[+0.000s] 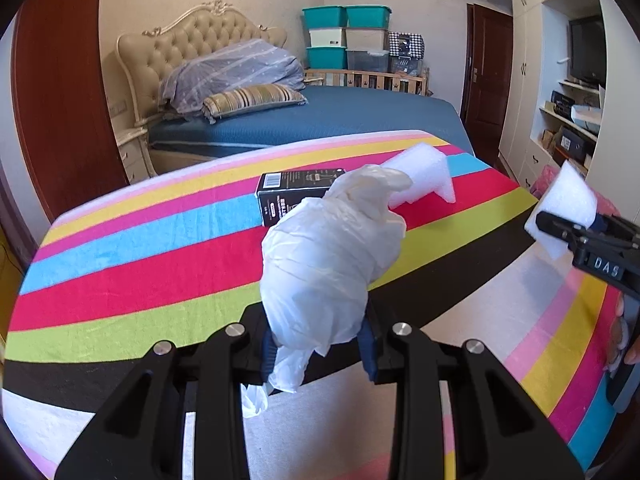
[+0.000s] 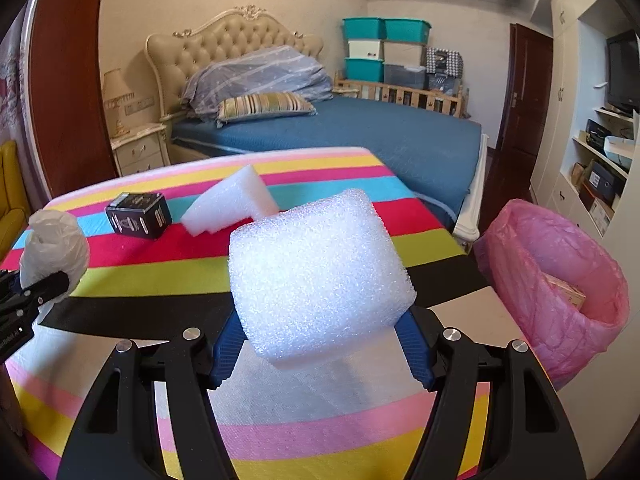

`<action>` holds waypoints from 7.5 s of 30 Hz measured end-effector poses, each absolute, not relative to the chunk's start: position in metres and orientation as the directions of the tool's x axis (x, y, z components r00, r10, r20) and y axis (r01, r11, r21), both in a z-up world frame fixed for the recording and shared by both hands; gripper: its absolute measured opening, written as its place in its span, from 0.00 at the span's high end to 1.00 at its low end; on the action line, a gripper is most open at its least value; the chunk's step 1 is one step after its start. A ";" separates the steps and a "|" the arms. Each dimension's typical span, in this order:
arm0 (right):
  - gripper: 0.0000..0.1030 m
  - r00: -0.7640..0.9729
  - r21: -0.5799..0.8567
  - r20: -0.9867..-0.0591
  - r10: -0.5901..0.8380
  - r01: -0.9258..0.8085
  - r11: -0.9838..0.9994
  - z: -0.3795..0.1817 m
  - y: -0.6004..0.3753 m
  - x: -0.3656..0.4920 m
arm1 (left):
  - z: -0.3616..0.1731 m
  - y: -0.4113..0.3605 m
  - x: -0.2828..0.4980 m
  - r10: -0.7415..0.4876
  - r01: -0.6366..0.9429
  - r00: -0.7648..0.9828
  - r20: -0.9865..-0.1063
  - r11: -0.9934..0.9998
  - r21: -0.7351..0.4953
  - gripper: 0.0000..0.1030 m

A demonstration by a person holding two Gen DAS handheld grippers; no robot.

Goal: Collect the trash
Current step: 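Carry the foam block and plastic bag over the pink wastebasket with both grippers, then open both grippers to drop the foam block and bag into the wastebasket, then move both grippers back over the table, then grasp the small white foam block with the right gripper while the left grasps the black box, then carry the foam block and black box over the pink wastebasket with both grippers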

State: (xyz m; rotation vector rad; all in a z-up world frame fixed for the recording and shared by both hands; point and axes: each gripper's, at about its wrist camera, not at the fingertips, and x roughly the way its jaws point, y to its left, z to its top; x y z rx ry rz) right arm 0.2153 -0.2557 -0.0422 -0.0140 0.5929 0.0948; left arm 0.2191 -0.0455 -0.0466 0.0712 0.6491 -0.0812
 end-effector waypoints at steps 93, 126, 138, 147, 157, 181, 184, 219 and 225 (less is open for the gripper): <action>0.16 0.857 0.149 -0.509 -0.082 0.181 0.972 0.011 -0.578 0.242 | 0.020 -0.424 0.363 -0.648 0.526 0.499 -0.575 0.754 -0.394 0.23; 0.15 0.774 0.009 -0.617 0.143 -0.175 0.985 -0.028 -0.313 0.261 | -0.032 -0.119 0.283 -0.111 0.273 0.767 -0.632 0.948 0.165 0.05; 0.15 0.710 -0.016 -0.670 0.216 -0.304 0.953 -0.042 -0.229 0.303 | -0.037 -0.028 0.273 0.021 0.107 0.768 -0.640 0.981 0.162 0.05; 0.15 0.630 -0.070 -0.700 0.336 -0.529 0.846 -0.044 -0.197 0.349 | -0.037 0.003 0.281 -0.034 0.048 0.753 -0.657 0.999 0.003 0.05; 0.15 0.491 -0.020 -0.740 0.460 -0.700 0.714 -0.051 -0.173 0.400 | -0.036 0.016 0.280 -0.061 0.020 0.778 -0.625 0.997 -0.073 0.05; 0.28 0.675 0.013 -0.672 0.304 -0.400 0.916 -0.045 -0.214 0.288 | -0.036 -0.026 0.337 -0.067 -0.015 0.705 -0.706 0.994 -0.110 0.05; 0.28 0.686 0.046 -0.661 0.305 -0.369 0.928 -0.045 -0.220 0.281 | -0.039 -0.036 0.359 -0.053 -0.004 0.685 -0.727 0.997 -0.076 0.05; 0.27 0.832 0.079 -0.522 0.186 -0.170 0.982 -0.036 -0.234 0.175 | -0.030 -0.044 0.176 -0.101 0.087 0.820 -0.563 0.995 -0.052 0.20; 0.27 0.827 0.088 -0.536 0.168 -0.143 0.986 -0.039 -0.239 0.179 | -0.035 -0.060 0.165 -0.115 0.124 0.826 -0.551 0.992 -0.021 0.20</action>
